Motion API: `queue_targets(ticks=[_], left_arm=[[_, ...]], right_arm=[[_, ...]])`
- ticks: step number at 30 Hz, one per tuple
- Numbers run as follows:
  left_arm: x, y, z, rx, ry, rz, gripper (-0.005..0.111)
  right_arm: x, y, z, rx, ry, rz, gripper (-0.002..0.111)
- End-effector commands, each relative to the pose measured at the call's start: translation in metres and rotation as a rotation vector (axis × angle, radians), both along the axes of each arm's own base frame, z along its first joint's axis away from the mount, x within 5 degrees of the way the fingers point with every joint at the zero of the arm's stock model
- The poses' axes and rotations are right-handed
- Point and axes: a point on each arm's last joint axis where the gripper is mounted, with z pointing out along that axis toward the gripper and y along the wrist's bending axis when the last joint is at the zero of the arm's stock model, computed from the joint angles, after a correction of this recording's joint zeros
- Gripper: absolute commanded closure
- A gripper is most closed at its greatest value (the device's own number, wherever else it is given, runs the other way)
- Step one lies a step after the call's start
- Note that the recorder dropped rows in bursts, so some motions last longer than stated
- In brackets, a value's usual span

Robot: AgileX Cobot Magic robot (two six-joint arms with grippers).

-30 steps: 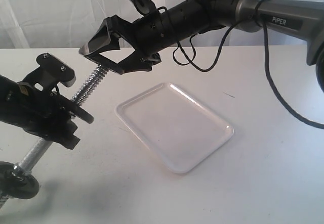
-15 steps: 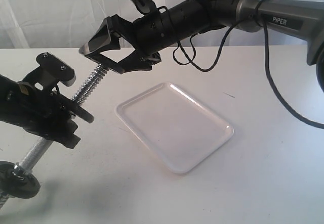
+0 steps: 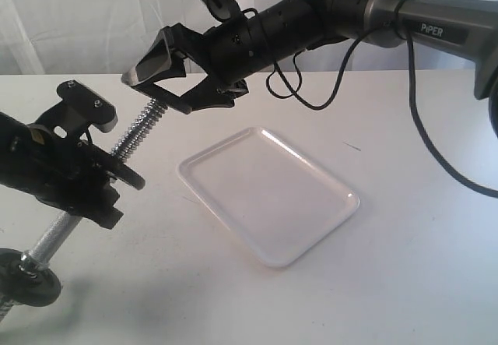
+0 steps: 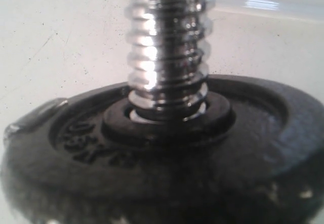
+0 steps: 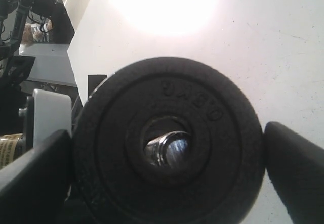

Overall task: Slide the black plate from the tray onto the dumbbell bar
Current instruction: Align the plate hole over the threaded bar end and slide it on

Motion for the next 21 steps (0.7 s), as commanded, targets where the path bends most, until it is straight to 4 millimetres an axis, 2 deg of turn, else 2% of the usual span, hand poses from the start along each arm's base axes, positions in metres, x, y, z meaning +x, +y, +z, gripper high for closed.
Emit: queue_targets(ticks=[1, 21], left_arm=[[0.0183, -0.0037, 0.0438, -0.178, -0.299, 0.097, 0.107], [0.0192, -0.004, 0.0458, -0.185, -0.306, 0.101, 0.107]], right_arm=[[-0.0098, 0.0049, 0.0063, 0.023, 0.014, 0.068, 0.108], [-0.0017, 0.005, 0.0025, 0.004, -0.032, 0.0, 0.108]])
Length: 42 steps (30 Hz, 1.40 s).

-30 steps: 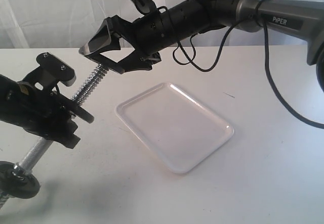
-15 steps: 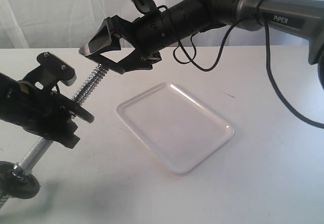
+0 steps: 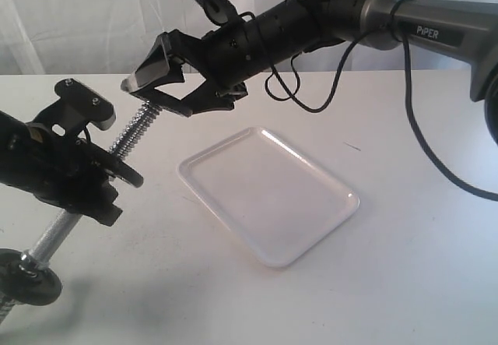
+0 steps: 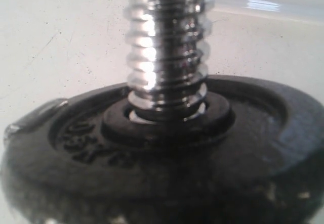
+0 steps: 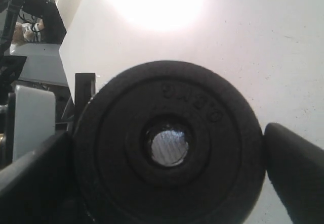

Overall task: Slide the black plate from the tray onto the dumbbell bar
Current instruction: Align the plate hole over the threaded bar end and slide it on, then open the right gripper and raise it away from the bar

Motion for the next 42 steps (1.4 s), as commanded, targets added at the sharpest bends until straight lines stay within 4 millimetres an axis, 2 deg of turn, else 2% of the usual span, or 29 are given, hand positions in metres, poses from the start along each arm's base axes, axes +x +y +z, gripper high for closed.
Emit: queue_targets(ticks=[1, 10, 12, 13, 14, 15, 17, 28, 34, 42], left_arm=[[0.019, -0.004, 0.045, -0.18, -0.309, 0.095, 0.107], [0.02, -0.004, 0.046, -0.187, -0.325, 0.1, 0.107], [0.019, -0.004, 0.046, -0.186, -0.323, 0.099, 0.107], [0.019, -0.004, 0.046, -0.186, -0.323, 0.099, 0.107], [0.019, -0.004, 0.046, -0.186, -0.323, 0.099, 0.107], [0.019, -0.004, 0.046, -0.188, -0.322, 0.1, 0.107], [0.019, -0.004, 0.046, -0.194, -0.319, 0.107, 0.107], [0.02, -0.004, 0.046, -0.197, -0.319, 0.11, 0.107], [0.02, -0.004, 0.046, -0.197, -0.319, 0.11, 0.107], [0.02, -0.004, 0.046, -0.197, -0.319, 0.11, 0.107]], right_arm=[[-0.002, 0.003, 0.004, 0.006, -0.026, 0.008, 0.108], [-0.002, 0.002, 0.002, -0.011, -0.029, 0.016, 0.105], [-0.004, 0.002, 0.002, -0.011, -0.018, 0.036, 0.084], [-0.006, 0.002, 0.002, -0.011, -0.011, 0.049, 0.067], [-0.006, 0.002, 0.002, -0.012, -0.006, 0.054, 0.058], [-0.007, 0.002, 0.002, -0.012, -0.002, 0.062, 0.036], [-0.007, 0.002, 0.002, -0.012, -0.001, 0.064, 0.023], [-0.008, 0.002, 0.002, -0.009, 0.009, 0.071, 0.024], [-0.013, 0.001, 0.003, -0.009, 0.023, 0.12, 0.013], [-0.013, 0.001, 0.004, -0.01, 0.002, 0.129, 0.013]])
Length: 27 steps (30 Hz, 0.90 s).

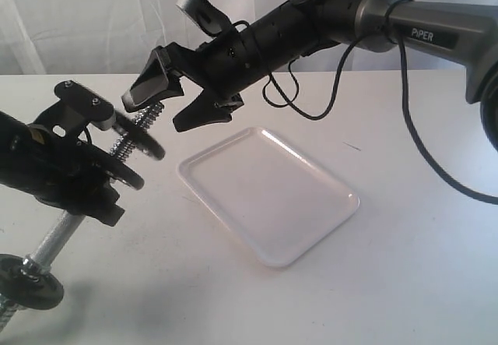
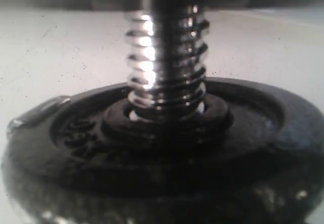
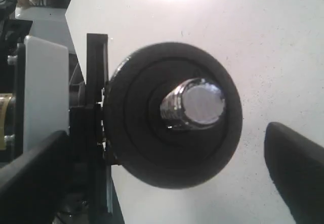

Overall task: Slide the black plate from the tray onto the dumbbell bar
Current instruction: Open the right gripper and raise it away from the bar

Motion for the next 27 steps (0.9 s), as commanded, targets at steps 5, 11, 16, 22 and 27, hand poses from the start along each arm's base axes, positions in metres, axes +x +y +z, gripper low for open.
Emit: queue_targets(ticks=[5, 11, 16, 22, 27], left_arm=[[0.02, -0.004, 0.046, -0.173, -0.328, 0.092, 0.107], [0.019, -0.004, 0.044, -0.182, -0.302, 0.105, 0.107], [0.019, -0.004, 0.044, -0.255, -0.258, 0.188, 0.107], [0.02, -0.004, 0.041, -0.383, -0.174, 0.337, 0.107], [0.031, -0.008, 0.025, -0.515, -0.077, 0.514, 0.107]], right_arm=[[0.004, -0.009, 0.027, 0.045, -0.116, -0.037, 0.013], [0.021, -0.043, 0.068, -0.005, -0.299, -0.199, 0.05], [0.023, -0.07, 0.085, -0.15, -0.341, -0.34, 0.108], [0.018, -0.083, 0.088, -0.264, -0.322, -0.362, 0.108], [0.015, -0.083, 0.087, -0.27, -0.285, -0.35, 0.108]])
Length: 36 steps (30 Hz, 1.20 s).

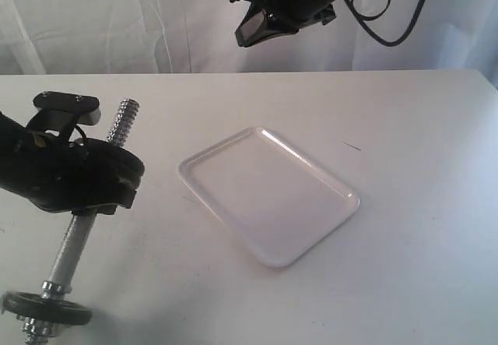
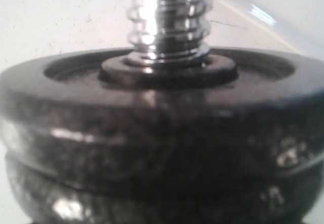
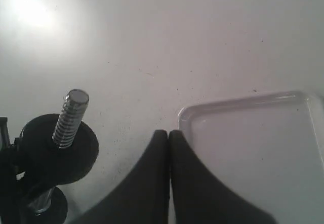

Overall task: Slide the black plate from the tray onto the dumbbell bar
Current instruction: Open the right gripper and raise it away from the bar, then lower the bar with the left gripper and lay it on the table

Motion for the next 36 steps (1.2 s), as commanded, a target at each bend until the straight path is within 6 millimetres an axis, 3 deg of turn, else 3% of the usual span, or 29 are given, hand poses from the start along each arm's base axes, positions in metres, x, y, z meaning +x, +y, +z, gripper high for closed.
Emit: queue_targets(ticks=[1, 15, 27, 36], left_arm=[[0.034, -0.009, 0.029, -0.311, -0.258, 0.274, 0.107], [0.054, -0.013, 0.001, -0.586, -0.134, 0.658, 0.107], [0.058, -0.013, -0.006, -0.697, -0.076, 0.825, 0.107], [0.06, -0.015, -0.024, -0.691, 0.012, 0.889, 0.107]], right_arm=[[-0.004, -0.004, 0.004, -0.011, 0.022, 0.005, 0.108], [-0.009, -0.004, 0.003, -0.028, 0.064, 0.041, 0.108], [-0.009, -0.004, 0.003, -0.027, 0.06, 0.038, 0.108], [-0.011, -0.004, 0.002, -0.035, 0.081, 0.056, 0.108]])
